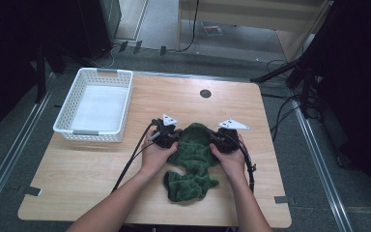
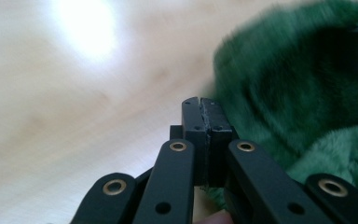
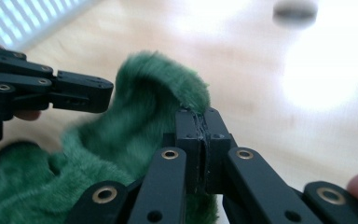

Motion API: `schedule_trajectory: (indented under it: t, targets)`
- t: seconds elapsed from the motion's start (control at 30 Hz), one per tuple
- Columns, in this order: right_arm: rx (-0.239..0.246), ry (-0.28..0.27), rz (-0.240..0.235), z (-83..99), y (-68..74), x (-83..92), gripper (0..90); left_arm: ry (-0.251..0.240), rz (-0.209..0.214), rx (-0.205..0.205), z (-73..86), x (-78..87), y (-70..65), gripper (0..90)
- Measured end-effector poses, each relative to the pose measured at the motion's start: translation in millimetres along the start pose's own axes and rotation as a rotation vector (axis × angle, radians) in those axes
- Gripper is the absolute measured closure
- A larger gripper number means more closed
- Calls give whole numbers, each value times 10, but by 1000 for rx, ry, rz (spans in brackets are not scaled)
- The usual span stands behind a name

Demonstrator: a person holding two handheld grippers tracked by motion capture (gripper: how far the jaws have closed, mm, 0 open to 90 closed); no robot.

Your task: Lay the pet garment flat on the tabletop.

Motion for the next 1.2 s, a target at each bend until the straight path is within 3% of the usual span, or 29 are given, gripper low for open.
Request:
schedule_trajectory:
  t: [0.13,0.17,0.2,0.23,0.27,0.33,0.37,0.47,0.53,0.57,0.63,0.67,0.73,0.8,0.9,0.93,0.97,1.1,1.13,1.2]
  targets:
    - [47,-106,11,-233,10,35,892,-70,-82,42,-159,117,261,900]
    - [36,-87,-1,-195,-23,-11,883,-57,-72,69,-147,118,308,900]
    - [27,-52,-10,-129,-45,-53,870,-9,-12,103,-72,75,304,900]
    - [19,-6,-16,-43,-65,-93,842,-9,-12,103,-72,75,304,861]
    - [19,-6,-16,-43,-65,-93,842,2,24,100,-39,48,262,861]
    - [8,73,0,128,-119,-145,795,16,81,80,17,3,154,747]
    - [4,97,8,193,-138,-144,777,21,89,74,36,-21,109,699]
    - [-31,73,-10,236,-168,-48,629,46,99,69,76,-142,3,533]
    - [-22,71,-16,222,-169,-6,597,74,101,45,97,-204,-53,484]
    - [-9,78,-10,222,-173,1,600,74,101,45,97,-204,-53,493]
    - [-1,82,-4,224,-174,-4,606,86,85,6,103,-236,-95,520]
    - [0,114,-6,255,-175,-49,641,104,53,-25,116,-268,-112,629]
    - [9,146,43,310,-224,-106,741,113,35,-45,128,-279,-116,767]
    - [1,157,59,346,-257,-142,866,108,42,-50,119,-272,-104,874]
    - [17,125,52,308,-250,-147,890,105,27,-52,102,-252,-47,896]
    - [29,73,45,205,-202,-126,893,93,-11,-58,63,-207,47,898]
    - [35,47,33,142,-170,-115,893,93,-11,-58,63,-207,47,898]
    - [53,-31,-6,-52,-46,-74,895,10,-77,-22,-100,-26,252,899]
    - [101,-35,0,-100,14,-91,895,-12,-108,-40,-143,42,313,900]
    - [157,13,23,-36,33,-164,895,-11,-114,-52,-131,46,330,897]
Point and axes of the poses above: each handheld gripper's, and its own axes: x roughly backward along the jaws, z roughly out of its underside, y roughly to its left, the point moved 10 cm from there along -x, roughly forward along the jaws
